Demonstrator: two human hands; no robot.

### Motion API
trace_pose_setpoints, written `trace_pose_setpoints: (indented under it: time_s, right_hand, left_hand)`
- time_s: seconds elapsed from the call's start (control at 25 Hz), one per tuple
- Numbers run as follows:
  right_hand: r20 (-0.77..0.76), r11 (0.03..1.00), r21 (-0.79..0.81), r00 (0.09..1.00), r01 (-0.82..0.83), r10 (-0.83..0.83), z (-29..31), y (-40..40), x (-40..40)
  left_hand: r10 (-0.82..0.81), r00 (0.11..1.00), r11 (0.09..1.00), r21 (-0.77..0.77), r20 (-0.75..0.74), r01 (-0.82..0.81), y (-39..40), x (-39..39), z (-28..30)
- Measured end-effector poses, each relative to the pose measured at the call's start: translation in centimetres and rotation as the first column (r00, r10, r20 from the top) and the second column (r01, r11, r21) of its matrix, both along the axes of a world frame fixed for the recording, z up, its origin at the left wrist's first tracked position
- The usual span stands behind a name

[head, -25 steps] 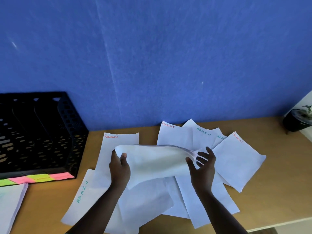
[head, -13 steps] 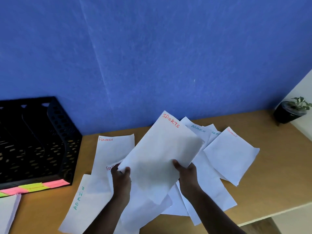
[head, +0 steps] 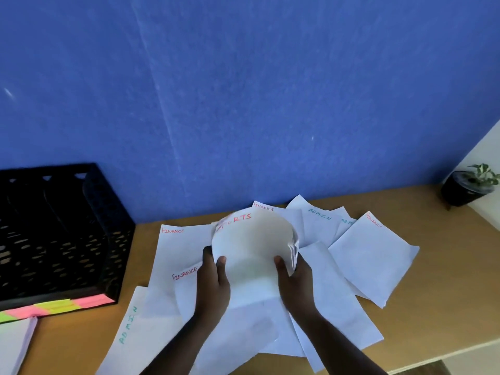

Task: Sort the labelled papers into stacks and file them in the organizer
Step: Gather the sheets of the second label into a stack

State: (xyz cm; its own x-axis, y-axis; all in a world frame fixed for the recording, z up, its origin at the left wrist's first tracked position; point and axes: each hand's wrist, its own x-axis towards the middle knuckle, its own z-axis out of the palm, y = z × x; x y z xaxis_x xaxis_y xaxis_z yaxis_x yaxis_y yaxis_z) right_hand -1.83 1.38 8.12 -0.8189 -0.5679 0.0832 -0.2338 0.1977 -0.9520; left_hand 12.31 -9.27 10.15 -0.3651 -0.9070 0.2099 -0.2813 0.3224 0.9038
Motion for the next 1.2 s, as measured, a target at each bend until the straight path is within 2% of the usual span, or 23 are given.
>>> trace_pose_setpoints:
  time_s: [0.12, 0.2, 0.28, 0.32, 0.44, 0.56, 0.72, 0.96, 1.08, 1.2]
  right_hand:
    - [-0.111, 1.000, -0.029, 0.994, 0.010, -0.013, -0.3, -0.2, 2.1]
    - [-0.110, 0.991, 0.105, 0.990, -0.082, 0.094, -1.4, -0.1, 2.4]
    - [-0.074, 0.947, 0.282, 0.980, -0.156, 0.183, -3.3, 0.1, 2.0]
    - [-0.068, 0.935, 0.320, 0.981, -0.152, 0.183, -4.0, 0.3, 1.6]
    - [-0.061, 0.956, 0.281, 0.993, -0.082, 0.103, -4.1, 0.4, -0.2]
    - [0.052, 0.966, 0.238, 0.994, -0.101, 0.091, -2.7, 0.0, -2.1]
    - [0.225, 0.938, 0.259, 0.958, -0.233, 0.176, -2.8, -0.2, -1.7]
    - [0.398, 0.862, 0.253, 0.860, -0.439, 0.320, -4.9, -0.9, 6.3]
    - [0.480, 0.813, 0.294, 0.813, -0.502, 0.328, -5.9, -2.7, 11.6]
    - [0.497, 0.771, 0.394, 0.822, -0.500, 0.280, -7.0, -5.0, 18.7]
  left_hand:
    - [0.052, 0.999, 0.996, -0.076, -0.017, -0.053, 2.9, -0.2, -1.1]
    - [0.048, 0.996, 0.995, -0.094, 0.080, -0.040, 3.2, 0.1, -3.0]
    - [0.032, 0.982, 0.999, -0.032, 0.187, -0.027, 2.9, 0.4, -4.6]
    - [0.029, 0.980, 1.000, 0.000, 0.194, -0.029, 2.8, 0.5, -4.7]
    - [0.085, 0.987, 0.993, 0.065, 0.134, -0.094, 1.4, 0.3, -3.9]
    - [0.145, 0.985, 0.972, 0.173, 0.095, -0.159, -0.8, 0.3, -3.4]
    - [0.178, 0.963, 0.933, 0.276, 0.204, -0.231, -0.8, 2.0, -4.8]
    - [0.277, 0.868, 0.855, 0.306, 0.411, -0.418, 0.0, 11.6, -6.7]
    - [0.302, 0.820, 0.825, 0.297, 0.487, -0.481, -1.0, 18.4, -8.2]
    - [0.310, 0.785, 0.813, 0.277, 0.536, -0.511, -3.1, 26.2, -9.3]
